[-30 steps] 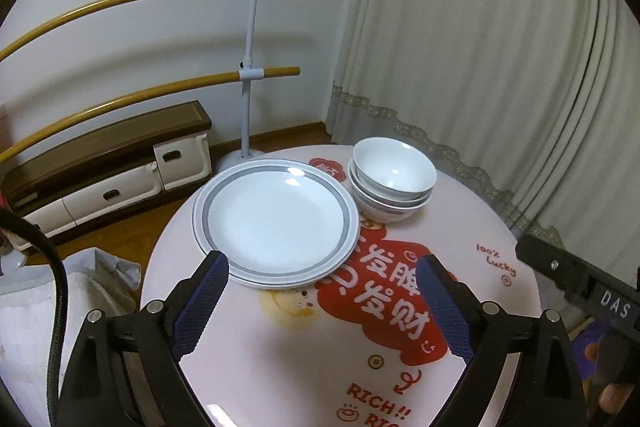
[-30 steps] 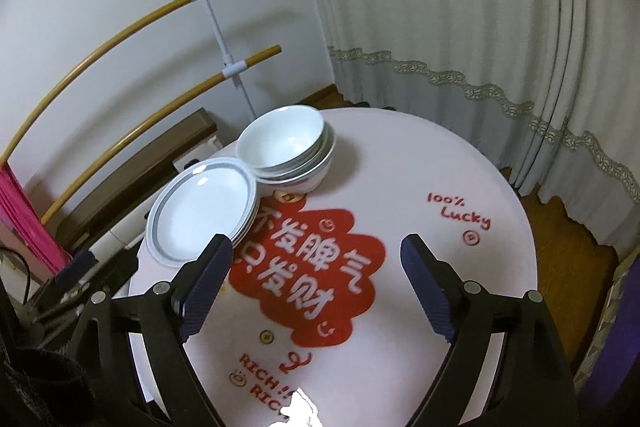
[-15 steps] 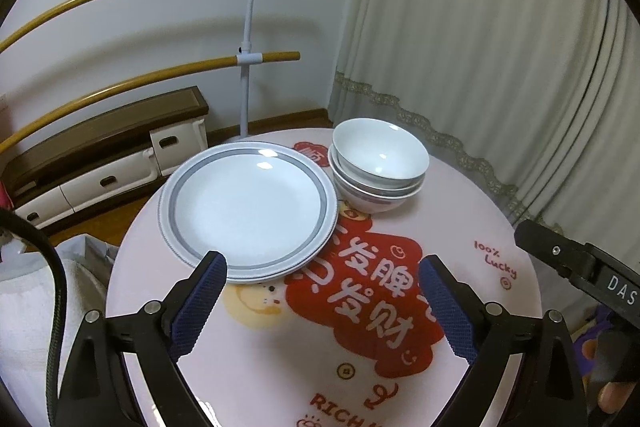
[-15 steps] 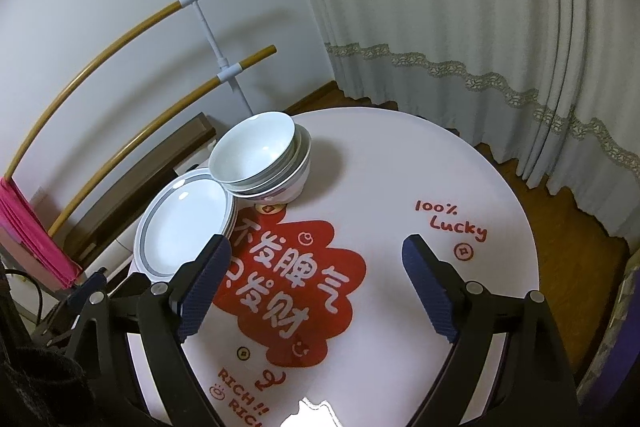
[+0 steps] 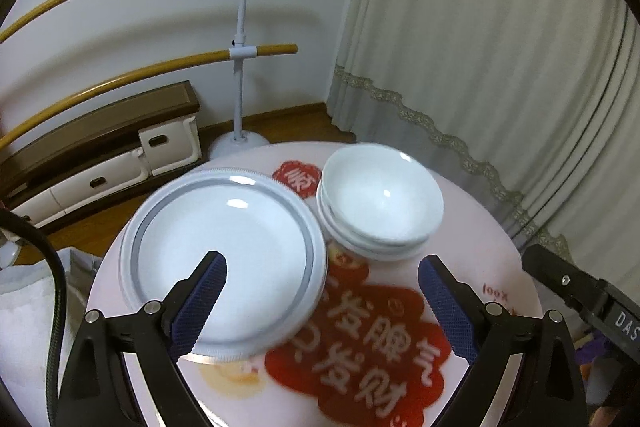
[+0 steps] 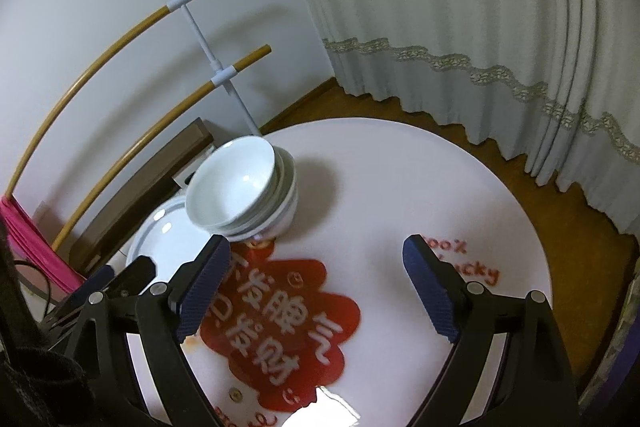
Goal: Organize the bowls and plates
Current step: 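Pull both grippers back from the stack of three bowls, then move both grippers to the rim of the stacked white bowls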
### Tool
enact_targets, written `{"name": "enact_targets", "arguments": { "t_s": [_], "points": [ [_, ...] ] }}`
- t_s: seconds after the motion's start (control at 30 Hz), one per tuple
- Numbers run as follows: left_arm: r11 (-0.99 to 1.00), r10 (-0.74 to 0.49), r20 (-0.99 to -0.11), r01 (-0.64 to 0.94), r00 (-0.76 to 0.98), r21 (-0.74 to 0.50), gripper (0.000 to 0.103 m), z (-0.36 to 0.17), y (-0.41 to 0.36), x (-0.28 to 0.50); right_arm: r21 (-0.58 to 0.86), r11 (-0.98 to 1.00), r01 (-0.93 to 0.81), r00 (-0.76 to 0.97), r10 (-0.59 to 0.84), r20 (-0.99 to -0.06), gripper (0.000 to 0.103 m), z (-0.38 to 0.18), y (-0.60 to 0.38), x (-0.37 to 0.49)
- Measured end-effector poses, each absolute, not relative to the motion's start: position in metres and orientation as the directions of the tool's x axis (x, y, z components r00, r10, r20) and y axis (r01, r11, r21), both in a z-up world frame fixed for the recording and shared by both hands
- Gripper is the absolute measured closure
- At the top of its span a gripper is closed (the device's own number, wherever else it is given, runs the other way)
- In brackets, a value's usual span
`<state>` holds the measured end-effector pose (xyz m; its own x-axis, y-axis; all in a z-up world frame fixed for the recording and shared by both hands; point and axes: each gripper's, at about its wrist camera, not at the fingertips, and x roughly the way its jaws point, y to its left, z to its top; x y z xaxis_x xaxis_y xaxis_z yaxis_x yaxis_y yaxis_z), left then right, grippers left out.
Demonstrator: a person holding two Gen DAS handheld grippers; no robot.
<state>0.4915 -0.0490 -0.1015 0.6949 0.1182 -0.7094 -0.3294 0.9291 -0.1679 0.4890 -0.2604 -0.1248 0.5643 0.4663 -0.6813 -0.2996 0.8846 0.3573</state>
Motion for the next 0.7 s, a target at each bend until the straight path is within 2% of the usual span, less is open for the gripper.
{"name": "enact_targets", "arguments": {
  "t_s": [0.23,0.4,0.47,0.57,0.63,0.7],
  "points": [
    [0.927,0.09,-0.725,-0.324,0.683,-0.189,0.009,-0.106,-0.015,0.539,0.385,0.878,-0.285,0.522,0.479,-0.706,0.013,-0.136,-0.229,0.524],
    [0.937,0.061,-0.765,-0.302,0.642,-0.178,0.011,-0.11,0.005,0.58,0.378,0.892,-0.249,0.495,0.453,-0.742,0.013,-0.149,-0.209,0.545],
    [0.942,0.04,-0.77,-0.282,0.637,-0.185,0.016,-0.11,0.011,0.594,0.373,0.897,-0.237,0.487,0.442,-0.753,0.013,-0.154,-0.203,0.552],
    [0.955,0.025,-0.778,-0.245,0.628,-0.166,0.016,-0.11,0.017,0.614,0.378,0.9,-0.215,0.471,0.435,-0.768,0.014,-0.161,-0.198,0.561],
    [0.963,0.001,-0.793,-0.213,0.609,-0.162,0.017,-0.114,0.021,0.629,0.376,0.903,-0.205,0.459,0.429,-0.778,0.017,-0.164,-0.196,0.564],
    [0.968,-0.016,-0.799,-0.192,0.601,-0.163,0.021,-0.115,0.026,0.641,0.382,0.901,-0.204,0.445,0.433,-0.784,0.024,-0.169,-0.194,0.568]
  ]
}}
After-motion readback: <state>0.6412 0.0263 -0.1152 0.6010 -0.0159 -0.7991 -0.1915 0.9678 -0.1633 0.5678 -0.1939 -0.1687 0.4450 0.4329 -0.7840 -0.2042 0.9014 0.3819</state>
